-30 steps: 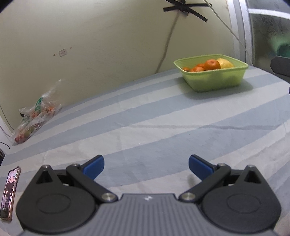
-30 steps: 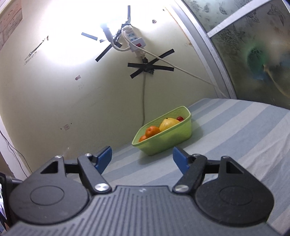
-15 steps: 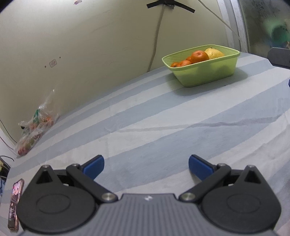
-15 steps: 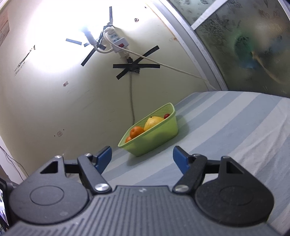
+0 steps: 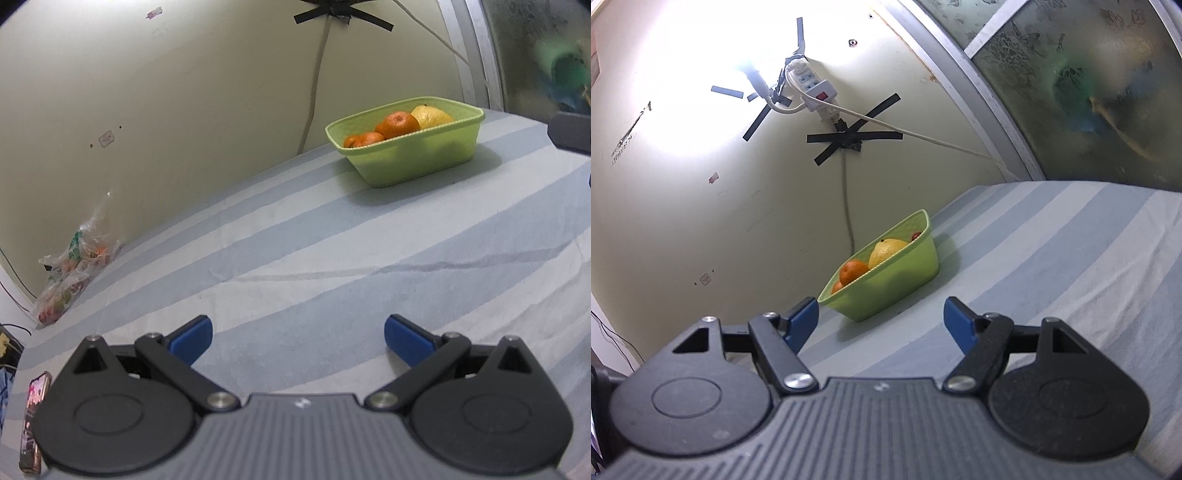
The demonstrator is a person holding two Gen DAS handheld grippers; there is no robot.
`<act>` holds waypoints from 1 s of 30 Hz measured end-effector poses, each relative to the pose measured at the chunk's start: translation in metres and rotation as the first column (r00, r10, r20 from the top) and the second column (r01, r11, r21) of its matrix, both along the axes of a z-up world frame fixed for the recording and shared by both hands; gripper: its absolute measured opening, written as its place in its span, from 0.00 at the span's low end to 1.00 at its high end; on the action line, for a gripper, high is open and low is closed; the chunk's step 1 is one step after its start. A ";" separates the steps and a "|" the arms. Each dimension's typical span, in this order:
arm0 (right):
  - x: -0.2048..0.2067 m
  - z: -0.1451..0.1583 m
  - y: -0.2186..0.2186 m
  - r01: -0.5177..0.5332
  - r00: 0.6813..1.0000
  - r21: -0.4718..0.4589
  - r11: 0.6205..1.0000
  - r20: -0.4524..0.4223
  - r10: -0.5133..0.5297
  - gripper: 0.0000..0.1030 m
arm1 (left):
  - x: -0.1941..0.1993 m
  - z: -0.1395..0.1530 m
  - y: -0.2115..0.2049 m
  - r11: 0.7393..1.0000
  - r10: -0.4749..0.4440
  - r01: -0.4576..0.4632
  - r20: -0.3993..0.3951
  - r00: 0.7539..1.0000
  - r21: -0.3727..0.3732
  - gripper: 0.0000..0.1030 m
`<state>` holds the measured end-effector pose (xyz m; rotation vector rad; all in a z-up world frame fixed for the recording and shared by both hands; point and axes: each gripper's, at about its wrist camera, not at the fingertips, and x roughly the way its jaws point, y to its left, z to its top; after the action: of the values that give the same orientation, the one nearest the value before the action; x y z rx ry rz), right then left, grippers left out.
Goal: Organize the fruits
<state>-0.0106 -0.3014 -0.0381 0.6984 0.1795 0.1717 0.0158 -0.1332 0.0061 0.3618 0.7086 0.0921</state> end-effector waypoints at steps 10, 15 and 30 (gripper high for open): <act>-0.003 0.007 0.011 0.000 1.000 -0.047 0.999 0.009 0.001 0.75 | -0.003 0.003 0.014 0.997 -0.004 0.002 -0.032 0.999 -0.080 1.00; -0.004 0.013 0.020 -0.006 1.000 -0.085 0.996 0.016 0.007 0.75 | -0.004 0.005 0.023 0.993 -0.010 0.005 -0.039 0.999 -0.117 1.00; -0.004 0.024 0.040 -0.014 1.000 -0.159 0.987 0.020 0.017 0.75 | -0.008 0.008 0.045 0.983 -0.009 0.004 -0.023 1.000 -0.184 1.00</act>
<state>-0.0150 -0.2618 -0.0142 0.5360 0.1759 0.1779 0.0081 -0.0878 0.0143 0.1884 0.7332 0.0160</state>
